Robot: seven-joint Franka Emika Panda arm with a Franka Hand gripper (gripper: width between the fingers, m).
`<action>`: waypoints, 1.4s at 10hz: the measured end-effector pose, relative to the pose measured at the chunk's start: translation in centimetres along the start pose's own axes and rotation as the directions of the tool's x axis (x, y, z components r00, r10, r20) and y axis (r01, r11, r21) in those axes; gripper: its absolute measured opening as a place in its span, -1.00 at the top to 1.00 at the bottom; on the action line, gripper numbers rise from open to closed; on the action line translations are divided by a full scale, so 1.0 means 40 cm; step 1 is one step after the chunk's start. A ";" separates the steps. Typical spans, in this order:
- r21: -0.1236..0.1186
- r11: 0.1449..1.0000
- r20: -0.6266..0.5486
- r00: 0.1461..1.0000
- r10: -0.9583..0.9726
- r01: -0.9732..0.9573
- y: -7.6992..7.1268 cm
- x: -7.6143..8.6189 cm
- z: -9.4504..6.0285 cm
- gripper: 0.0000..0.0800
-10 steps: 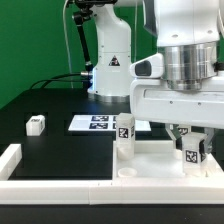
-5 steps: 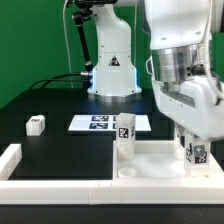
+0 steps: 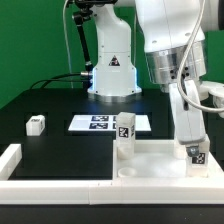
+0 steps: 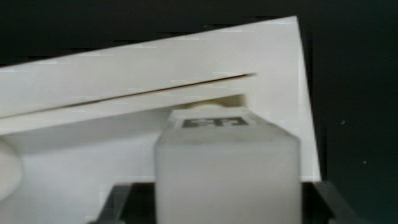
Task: Assemble square table
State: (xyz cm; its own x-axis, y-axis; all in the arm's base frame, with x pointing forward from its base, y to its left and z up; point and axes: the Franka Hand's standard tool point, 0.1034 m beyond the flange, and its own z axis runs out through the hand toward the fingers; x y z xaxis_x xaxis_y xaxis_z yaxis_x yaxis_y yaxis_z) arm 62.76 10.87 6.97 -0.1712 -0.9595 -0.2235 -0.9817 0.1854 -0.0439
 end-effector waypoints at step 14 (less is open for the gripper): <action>0.073 0.993 -0.019 0.996 -0.089 0.090 0.016 0.056 -0.134 -0.62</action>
Offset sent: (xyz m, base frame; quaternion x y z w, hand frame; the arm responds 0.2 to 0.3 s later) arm -0.0150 0.0023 -0.0042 -0.0475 0.0572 0.1558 0.9850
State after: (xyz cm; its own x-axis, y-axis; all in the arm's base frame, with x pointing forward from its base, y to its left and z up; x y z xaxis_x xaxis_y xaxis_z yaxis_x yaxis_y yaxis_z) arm 61.29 7.68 11.66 -0.0846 -0.9762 -0.1998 -0.9844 0.1129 -0.1351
